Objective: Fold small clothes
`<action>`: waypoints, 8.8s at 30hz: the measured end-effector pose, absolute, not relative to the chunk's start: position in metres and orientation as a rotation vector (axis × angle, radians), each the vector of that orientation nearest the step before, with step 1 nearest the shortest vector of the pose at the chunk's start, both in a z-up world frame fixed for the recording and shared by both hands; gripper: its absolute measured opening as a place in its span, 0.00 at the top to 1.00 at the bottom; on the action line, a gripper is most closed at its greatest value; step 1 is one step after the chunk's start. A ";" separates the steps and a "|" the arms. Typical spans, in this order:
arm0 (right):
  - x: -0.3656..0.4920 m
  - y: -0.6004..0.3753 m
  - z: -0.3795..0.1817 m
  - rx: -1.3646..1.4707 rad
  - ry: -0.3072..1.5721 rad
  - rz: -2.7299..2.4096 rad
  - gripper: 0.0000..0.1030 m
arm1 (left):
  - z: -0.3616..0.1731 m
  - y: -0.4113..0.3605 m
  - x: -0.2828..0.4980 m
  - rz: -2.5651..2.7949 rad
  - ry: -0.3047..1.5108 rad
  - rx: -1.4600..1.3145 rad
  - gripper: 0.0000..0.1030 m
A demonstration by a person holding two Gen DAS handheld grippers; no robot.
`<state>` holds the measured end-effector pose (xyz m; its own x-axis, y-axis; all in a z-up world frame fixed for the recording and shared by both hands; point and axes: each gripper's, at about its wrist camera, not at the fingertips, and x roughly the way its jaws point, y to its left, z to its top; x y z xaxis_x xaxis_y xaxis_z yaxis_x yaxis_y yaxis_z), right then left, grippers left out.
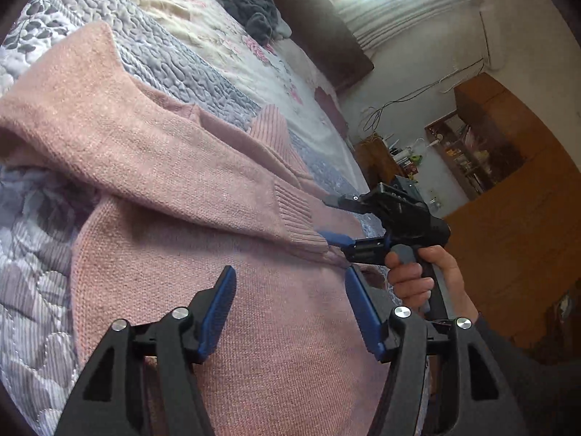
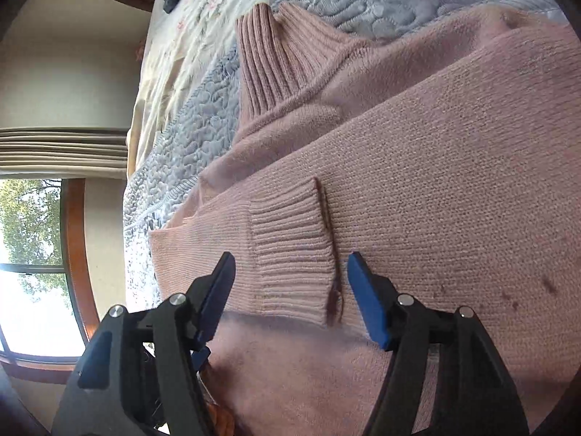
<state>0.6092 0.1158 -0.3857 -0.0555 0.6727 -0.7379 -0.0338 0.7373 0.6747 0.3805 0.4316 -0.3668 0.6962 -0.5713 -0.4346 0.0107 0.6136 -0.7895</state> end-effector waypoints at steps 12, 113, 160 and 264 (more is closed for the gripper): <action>0.614 0.134 -0.388 0.487 1.607 0.585 0.90 | -0.369 0.451 0.385 -0.380 0.713 -0.941 0.38; 0.818 0.116 -0.408 0.408 1.287 0.720 0.92 | -0.397 0.441 0.764 -0.512 1.061 -0.842 0.73; 0.534 0.074 -0.330 -0.061 1.023 0.950 0.94 | -0.322 0.405 0.494 -0.520 1.033 -0.566 0.95; 0.239 -0.146 -0.377 0.675 1.669 0.611 0.57 | -0.375 0.456 0.134 -0.239 1.431 -1.128 0.90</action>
<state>0.2388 -0.1464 -0.3772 -0.1571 0.7169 -0.6792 0.1090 0.6962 0.7095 0.1339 0.4562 -0.3750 0.2118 -0.7296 -0.6503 -0.4784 0.5028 -0.7200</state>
